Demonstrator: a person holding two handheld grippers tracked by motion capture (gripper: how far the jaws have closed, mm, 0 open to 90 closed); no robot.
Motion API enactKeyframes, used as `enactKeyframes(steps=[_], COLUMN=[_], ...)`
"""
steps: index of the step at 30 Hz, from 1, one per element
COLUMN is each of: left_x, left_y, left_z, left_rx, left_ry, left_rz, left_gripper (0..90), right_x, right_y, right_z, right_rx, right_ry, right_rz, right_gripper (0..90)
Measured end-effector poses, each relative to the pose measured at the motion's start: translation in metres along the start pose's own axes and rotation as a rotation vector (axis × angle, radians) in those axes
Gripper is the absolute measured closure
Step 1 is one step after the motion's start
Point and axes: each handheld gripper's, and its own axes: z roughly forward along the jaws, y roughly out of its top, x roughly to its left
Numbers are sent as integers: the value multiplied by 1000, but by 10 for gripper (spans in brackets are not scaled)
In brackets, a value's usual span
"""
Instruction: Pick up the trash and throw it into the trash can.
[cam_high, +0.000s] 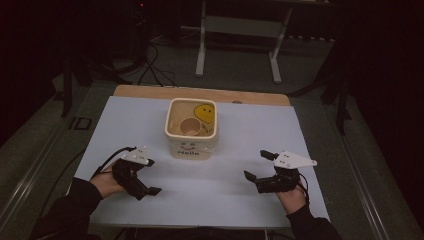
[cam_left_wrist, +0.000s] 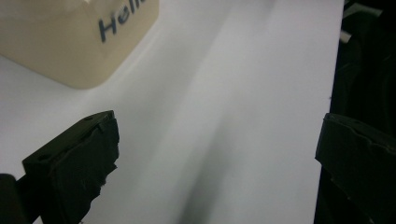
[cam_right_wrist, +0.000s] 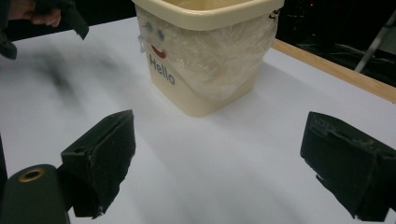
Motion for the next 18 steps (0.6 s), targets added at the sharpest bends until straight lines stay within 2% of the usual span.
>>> enactKeyframes(steps=[7, 18], left_x=[-5, -7], left_y=[-9, -20], left_z=[7, 21], left_rx=[-74, -90], left_ry=[31, 44], left_rz=[-61, -97], left_gripper=[6, 6], right_x=[0, 0], right_y=[0, 0], right_z=[0, 0], right_rx=[0, 0], right_ry=[-1, -5], right_rz=[-2, -10], right_gripper=[101, 101])
